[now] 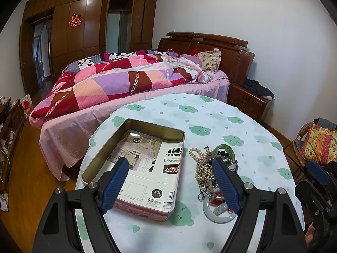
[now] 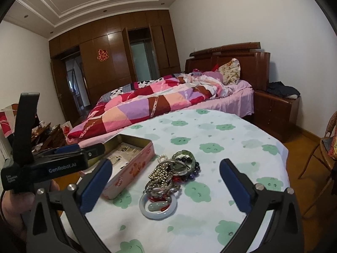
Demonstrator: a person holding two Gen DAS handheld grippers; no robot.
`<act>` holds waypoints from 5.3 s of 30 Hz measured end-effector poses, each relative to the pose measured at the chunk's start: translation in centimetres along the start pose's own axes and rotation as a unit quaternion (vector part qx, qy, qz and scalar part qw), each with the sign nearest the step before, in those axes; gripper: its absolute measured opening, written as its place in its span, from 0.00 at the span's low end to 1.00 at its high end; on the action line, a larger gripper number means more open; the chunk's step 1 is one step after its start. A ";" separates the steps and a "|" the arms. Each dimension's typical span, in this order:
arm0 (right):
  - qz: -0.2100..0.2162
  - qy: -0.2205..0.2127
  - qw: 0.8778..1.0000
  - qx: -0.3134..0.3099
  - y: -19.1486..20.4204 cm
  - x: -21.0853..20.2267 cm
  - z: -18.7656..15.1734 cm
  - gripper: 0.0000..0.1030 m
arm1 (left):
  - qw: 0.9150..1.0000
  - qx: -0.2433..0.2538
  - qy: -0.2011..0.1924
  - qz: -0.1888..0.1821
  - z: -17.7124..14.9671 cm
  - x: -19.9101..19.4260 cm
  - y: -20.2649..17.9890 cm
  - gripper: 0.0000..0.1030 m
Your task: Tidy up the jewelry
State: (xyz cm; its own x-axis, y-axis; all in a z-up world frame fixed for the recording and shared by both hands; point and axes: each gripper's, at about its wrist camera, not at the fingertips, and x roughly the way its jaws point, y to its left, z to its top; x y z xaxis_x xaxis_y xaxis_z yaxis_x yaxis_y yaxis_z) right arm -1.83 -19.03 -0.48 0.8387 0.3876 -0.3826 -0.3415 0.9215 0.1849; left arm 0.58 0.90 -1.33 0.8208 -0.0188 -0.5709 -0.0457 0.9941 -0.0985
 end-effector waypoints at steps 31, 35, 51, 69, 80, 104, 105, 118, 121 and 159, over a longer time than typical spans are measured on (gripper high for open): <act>-0.051 0.036 0.998 -0.022 -2.1 1.5 -0.1 1.00 | 1.000 0.002 0.019 0.000 -0.2 0.9 -0.6 0.79; -0.062 0.025 0.997 -0.029 -2.8 2.4 0.8 1.00 | 1.000 0.018 0.020 -0.001 0.1 1.7 -1.3 0.79; -0.071 0.075 0.995 0.014 -6.7 6.6 0.5 1.00 | 0.987 0.134 0.087 -0.023 -0.4 10.2 -8.0 0.63; -0.078 0.078 0.993 0.043 -8.5 6.9 0.1 1.00 | 0.984 0.128 0.081 -0.093 0.6 10.3 -8.8 0.00; -0.078 0.114 0.990 0.036 -9.4 8.5 -0.5 1.00 | 0.989 0.111 0.070 -0.070 0.8 9.9 -7.7 0.00; -0.017 0.230 0.972 -0.053 -6.6 17.0 0.2 0.09 | 0.995 0.075 0.053 -0.040 0.1 10.1 -4.7 0.83; -0.010 0.224 0.973 -0.046 -6.5 16.5 0.3 0.09 | 0.994 0.081 0.056 -0.043 -0.1 10.2 -5.0 0.83; 0.009 0.170 0.985 -0.020 -6.5 13.3 2.2 0.09 | 0.988 0.121 0.074 -0.061 -1.0 11.1 -7.0 0.83; 0.011 0.167 0.986 -0.013 -6.9 13.0 2.5 0.08 | 0.989 0.112 0.073 -0.065 -0.8 11.0 -6.8 0.83; 0.010 0.106 0.992 0.060 -10.7 9.6 2.6 0.08 | 0.973 0.148 0.143 -0.108 -1.0 16.0 -10.9 0.46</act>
State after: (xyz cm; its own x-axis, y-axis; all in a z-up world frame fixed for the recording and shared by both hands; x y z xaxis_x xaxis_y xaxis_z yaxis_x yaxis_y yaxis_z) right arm 10.97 -25.30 -3.74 0.7191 0.4142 -0.5580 -0.2937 0.9089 0.2961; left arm 13.66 -10.35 -10.25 0.5988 -0.2169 -0.7709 0.3109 0.9501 -0.0259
